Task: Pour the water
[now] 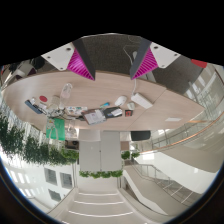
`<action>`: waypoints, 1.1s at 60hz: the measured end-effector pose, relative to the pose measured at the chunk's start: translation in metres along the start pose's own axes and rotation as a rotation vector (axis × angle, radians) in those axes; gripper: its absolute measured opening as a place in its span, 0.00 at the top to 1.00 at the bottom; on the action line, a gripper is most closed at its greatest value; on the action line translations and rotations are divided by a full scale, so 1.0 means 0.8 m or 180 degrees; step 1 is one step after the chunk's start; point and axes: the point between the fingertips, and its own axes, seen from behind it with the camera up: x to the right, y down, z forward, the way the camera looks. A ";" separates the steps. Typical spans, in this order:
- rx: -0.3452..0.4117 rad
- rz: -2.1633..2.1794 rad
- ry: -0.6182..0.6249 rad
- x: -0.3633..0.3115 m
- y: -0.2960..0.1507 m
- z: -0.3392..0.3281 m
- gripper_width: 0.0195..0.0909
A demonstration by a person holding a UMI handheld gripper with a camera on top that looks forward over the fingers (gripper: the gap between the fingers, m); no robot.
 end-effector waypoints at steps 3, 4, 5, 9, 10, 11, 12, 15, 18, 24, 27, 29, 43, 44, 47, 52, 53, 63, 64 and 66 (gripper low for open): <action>0.0009 0.0010 0.0040 0.006 -0.001 0.016 0.13; 0.0009 0.0016 0.0044 0.006 0.000 0.018 0.13; 0.0006 0.0026 0.0045 0.005 0.001 0.021 0.13; -0.0010 0.0064 0.0055 0.000 0.012 0.025 0.13; -0.0005 0.0073 0.0064 0.000 0.014 0.026 0.13; 0.0006 0.0084 0.0079 0.000 0.015 0.028 0.13; 0.0017 0.0094 0.0097 0.002 0.016 0.029 0.13; 0.0037 0.0126 0.0135 0.009 0.019 0.034 0.13; 0.0065 0.0166 0.0138 0.019 0.023 0.037 0.13; 0.0190 0.0159 0.0209 0.063 0.026 0.057 0.13; 0.0273 0.0116 0.0321 0.099 0.027 0.071 0.13; 0.0302 0.0113 0.0389 0.124 0.028 0.083 0.13; 0.0508 0.0201 0.0780 0.293 0.016 0.226 0.13; 0.0520 0.0199 0.0787 0.301 0.016 0.238 0.12; 0.0530 0.0202 0.0764 0.320 0.019 0.273 0.12; 0.0451 0.0201 0.0723 0.341 0.031 0.326 0.12; 0.0445 0.0196 0.0721 0.344 0.032 0.334 0.12; 0.0448 0.0143 0.0712 0.368 0.026 0.389 0.12; 0.0453 0.0147 0.0703 0.369 0.024 0.393 0.13; 0.0478 0.0151 0.0673 0.370 0.020 0.402 0.13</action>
